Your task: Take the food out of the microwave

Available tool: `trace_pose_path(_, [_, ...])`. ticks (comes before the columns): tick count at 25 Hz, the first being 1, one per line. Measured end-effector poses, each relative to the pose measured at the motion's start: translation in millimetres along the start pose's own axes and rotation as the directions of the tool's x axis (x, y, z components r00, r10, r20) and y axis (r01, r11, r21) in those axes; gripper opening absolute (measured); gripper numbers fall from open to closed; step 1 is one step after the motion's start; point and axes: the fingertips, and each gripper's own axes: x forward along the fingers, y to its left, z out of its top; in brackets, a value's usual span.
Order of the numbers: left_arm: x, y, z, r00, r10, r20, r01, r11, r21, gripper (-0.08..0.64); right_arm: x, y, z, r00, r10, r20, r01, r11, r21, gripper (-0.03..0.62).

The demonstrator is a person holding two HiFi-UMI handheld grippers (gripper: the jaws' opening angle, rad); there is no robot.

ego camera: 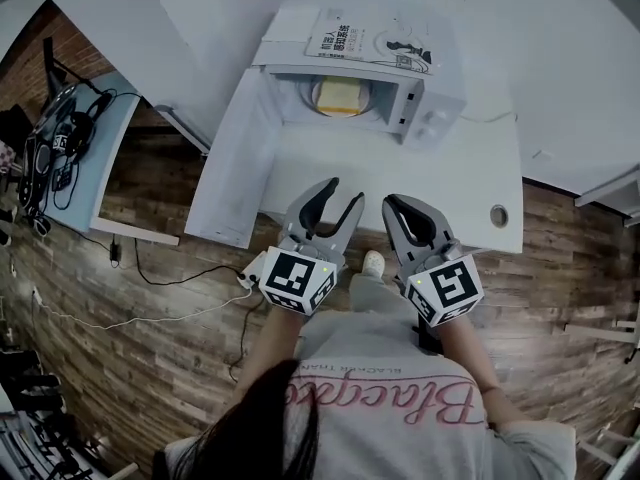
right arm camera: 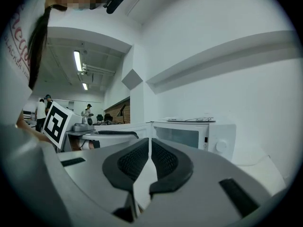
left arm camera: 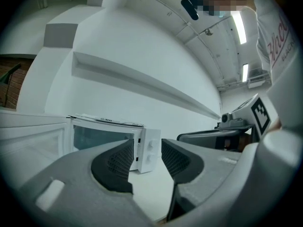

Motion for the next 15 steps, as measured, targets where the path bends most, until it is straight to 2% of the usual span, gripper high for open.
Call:
trace_pose_path(7, [64.7,31.1,-8.1,0.998,0.061,-0.021,-0.062,0.997,-0.049,0.166,37.2,-60.9,8.0,0.999,0.039,-0.016,-0.039,0.999,-0.007,0.009])
trace_pose_path(13, [101.5,53.4,-19.2,0.991,0.123,-0.058,-0.127,0.99,-0.066,0.162,67.6,-87.4,-2.0,0.991,0.123,-0.056,-0.124,0.992,-0.005,0.009])
trace_pose_path(15, [109.1,63.4,-24.7,0.985,0.162,-0.067,-0.167,0.983,-0.075,0.003,77.7,-91.6,-6.5,0.986,0.15,-0.067,-0.152,0.988,-0.015,0.009])
